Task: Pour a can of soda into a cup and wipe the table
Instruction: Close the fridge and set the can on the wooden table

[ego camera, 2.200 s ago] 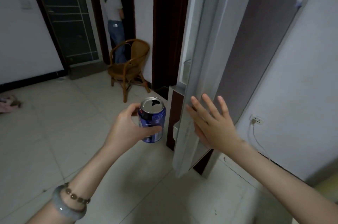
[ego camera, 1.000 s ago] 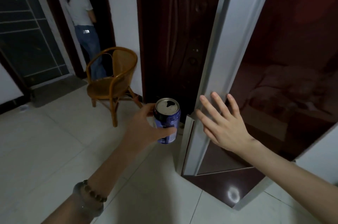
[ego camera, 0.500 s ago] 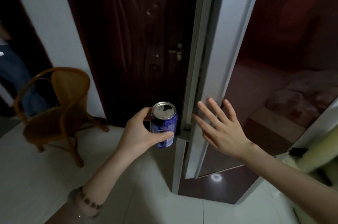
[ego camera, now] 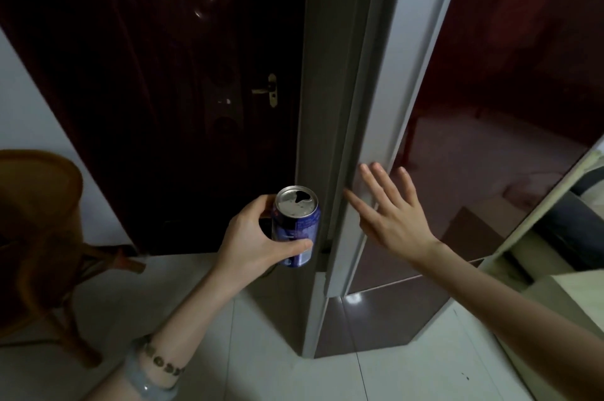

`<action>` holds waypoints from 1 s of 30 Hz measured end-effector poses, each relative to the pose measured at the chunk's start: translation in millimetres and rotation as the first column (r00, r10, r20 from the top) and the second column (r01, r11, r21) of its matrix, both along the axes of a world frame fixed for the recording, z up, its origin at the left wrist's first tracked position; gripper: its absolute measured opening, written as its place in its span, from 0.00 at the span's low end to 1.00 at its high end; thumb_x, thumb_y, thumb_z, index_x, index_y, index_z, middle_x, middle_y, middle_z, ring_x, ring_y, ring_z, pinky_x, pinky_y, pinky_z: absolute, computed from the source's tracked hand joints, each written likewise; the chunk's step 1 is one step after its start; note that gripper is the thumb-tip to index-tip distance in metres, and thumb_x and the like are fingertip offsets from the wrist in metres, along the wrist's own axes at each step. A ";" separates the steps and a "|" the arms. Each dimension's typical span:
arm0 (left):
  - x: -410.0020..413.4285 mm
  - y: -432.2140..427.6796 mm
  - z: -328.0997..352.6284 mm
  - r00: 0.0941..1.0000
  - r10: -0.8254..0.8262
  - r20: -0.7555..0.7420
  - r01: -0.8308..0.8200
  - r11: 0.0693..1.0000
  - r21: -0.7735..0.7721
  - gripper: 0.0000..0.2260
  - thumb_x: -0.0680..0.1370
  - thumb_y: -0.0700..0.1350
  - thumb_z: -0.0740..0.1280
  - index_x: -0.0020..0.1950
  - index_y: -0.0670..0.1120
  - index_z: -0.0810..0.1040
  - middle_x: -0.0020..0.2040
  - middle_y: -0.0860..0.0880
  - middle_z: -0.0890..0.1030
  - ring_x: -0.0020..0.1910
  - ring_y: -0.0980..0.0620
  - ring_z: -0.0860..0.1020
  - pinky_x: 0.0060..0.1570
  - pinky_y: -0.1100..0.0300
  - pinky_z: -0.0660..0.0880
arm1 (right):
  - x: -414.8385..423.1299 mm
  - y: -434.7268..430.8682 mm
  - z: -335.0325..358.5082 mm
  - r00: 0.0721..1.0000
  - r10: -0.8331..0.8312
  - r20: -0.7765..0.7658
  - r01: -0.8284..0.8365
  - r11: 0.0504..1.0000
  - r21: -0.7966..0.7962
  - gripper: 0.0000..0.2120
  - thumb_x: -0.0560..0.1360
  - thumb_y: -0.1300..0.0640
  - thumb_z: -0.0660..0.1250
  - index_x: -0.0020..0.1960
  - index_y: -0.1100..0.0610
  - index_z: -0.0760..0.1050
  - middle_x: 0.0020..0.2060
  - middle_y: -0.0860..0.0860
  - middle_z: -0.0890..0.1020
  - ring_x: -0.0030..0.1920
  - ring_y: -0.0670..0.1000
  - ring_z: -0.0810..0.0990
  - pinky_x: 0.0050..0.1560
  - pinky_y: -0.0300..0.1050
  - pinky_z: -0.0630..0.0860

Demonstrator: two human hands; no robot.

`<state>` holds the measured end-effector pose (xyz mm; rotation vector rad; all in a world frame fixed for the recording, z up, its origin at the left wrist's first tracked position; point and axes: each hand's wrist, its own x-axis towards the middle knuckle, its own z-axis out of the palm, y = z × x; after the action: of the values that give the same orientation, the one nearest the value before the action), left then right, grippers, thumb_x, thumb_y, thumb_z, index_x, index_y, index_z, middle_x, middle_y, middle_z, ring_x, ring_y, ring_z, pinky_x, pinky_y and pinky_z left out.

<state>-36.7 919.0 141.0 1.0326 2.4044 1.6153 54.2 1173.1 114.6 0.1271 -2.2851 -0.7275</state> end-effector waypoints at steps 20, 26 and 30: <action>-77.5 49.7 -14.8 0.996 -0.080 0.043 0.081 0.996 -0.028 0.27 0.57 0.53 0.79 0.54 0.51 0.77 0.48 0.58 0.81 0.50 0.64 0.76 0.48 0.73 0.70 | -75.3 28.0 -7.9 0.998 -0.034 -0.045 0.035 0.999 0.010 0.27 0.74 0.54 0.63 0.73 0.50 0.64 0.73 0.58 0.59 0.74 0.59 0.55 0.71 0.60 0.53; -73.4 57.2 -14.8 0.995 -0.086 0.055 0.087 0.996 -0.016 0.26 0.56 0.53 0.78 0.51 0.53 0.77 0.47 0.58 0.81 0.48 0.65 0.77 0.46 0.75 0.69 | -68.5 21.9 -1.0 0.999 -0.047 0.019 0.047 0.999 -0.002 0.30 0.71 0.54 0.67 0.72 0.52 0.65 0.73 0.58 0.59 0.74 0.60 0.55 0.72 0.61 0.52; -66.1 58.3 -10.5 0.991 -0.130 0.039 0.131 0.991 -0.025 0.25 0.55 0.57 0.76 0.50 0.55 0.76 0.46 0.59 0.81 0.48 0.64 0.77 0.46 0.73 0.70 | -54.0 13.5 8.1 0.985 -0.009 0.173 0.032 0.991 -0.132 0.33 0.68 0.56 0.67 0.72 0.56 0.64 0.74 0.61 0.58 0.74 0.61 0.55 0.72 0.61 0.54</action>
<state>-102.8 977.4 130.5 1.1196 2.2771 1.5402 0.2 1186.6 122.6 0.1071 -2.4963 -0.5895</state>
